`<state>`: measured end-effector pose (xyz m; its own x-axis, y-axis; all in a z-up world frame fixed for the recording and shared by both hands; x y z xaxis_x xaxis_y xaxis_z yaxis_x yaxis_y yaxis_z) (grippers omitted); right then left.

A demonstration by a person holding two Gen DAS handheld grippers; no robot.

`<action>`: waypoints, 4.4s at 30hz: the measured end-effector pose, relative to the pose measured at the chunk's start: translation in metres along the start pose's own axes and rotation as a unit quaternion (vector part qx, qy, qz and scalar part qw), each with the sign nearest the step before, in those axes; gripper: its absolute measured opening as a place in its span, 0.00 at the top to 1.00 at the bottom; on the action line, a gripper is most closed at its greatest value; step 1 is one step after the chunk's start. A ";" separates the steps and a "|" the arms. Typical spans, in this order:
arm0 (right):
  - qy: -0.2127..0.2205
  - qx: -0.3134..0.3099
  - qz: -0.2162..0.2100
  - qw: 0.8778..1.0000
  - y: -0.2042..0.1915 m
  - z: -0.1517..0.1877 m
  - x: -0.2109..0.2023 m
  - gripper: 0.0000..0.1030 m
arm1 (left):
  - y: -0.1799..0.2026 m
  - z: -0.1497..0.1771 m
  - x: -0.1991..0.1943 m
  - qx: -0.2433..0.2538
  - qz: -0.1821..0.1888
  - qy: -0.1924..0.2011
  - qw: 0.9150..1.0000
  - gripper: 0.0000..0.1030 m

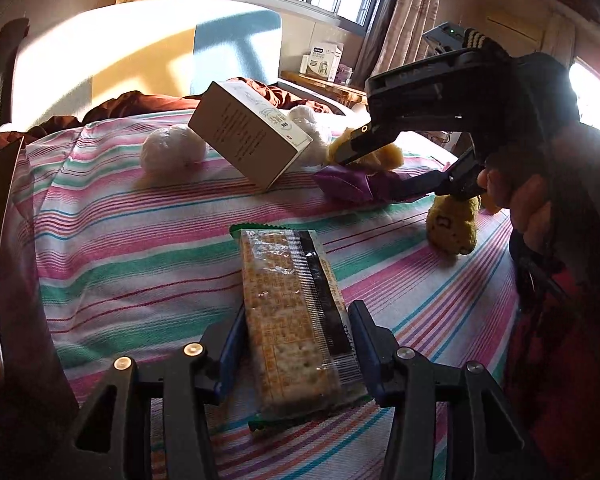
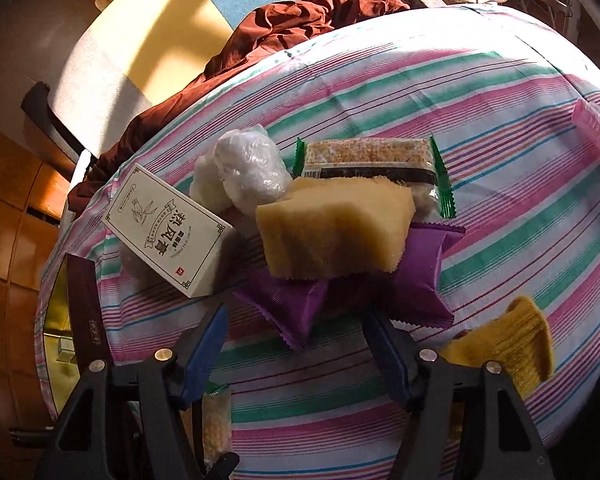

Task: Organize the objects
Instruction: 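Lift the cracker packet with the left tool while the right tool grasps a purple packet, then carry the cracker packet into the gold tray and open the left tool, then carry the purple packet into the gold tray and open the right tool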

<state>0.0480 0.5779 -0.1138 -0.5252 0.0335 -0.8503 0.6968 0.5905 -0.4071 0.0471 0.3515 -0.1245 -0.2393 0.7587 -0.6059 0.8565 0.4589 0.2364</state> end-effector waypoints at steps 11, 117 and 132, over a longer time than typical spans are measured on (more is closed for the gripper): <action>-0.002 -0.033 0.079 0.996 0.001 -0.009 0.023 0.59 | -0.002 0.001 -0.003 -0.017 0.017 0.005 1.000 0.51; -0.038 -0.269 0.123 0.954 -0.052 0.062 0.013 0.61 | -0.244 0.000 -0.224 -0.186 -0.343 0.055 0.919 0.39; 0.010 -0.320 -0.005 0.947 -0.125 0.096 -0.024 0.61 | -0.205 0.012 -0.238 -0.179 -0.301 0.066 0.934 0.25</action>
<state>0.0200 0.4260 -0.0741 -0.5435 0.0374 -0.8386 0.2564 0.9587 -0.1234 -0.0659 0.0717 -0.0380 -0.7027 0.3530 -0.6177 0.3466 0.9281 0.1361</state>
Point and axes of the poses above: each gripper's, at about its wrist camera, not at the fingertips, and x roughly the way its jaws point, y to its right, z to its underside, the point moved 4 cm from there along x, roughly the way its jaws point, and after that the axes turned 4 degrees about y, right-handed, at the moved point
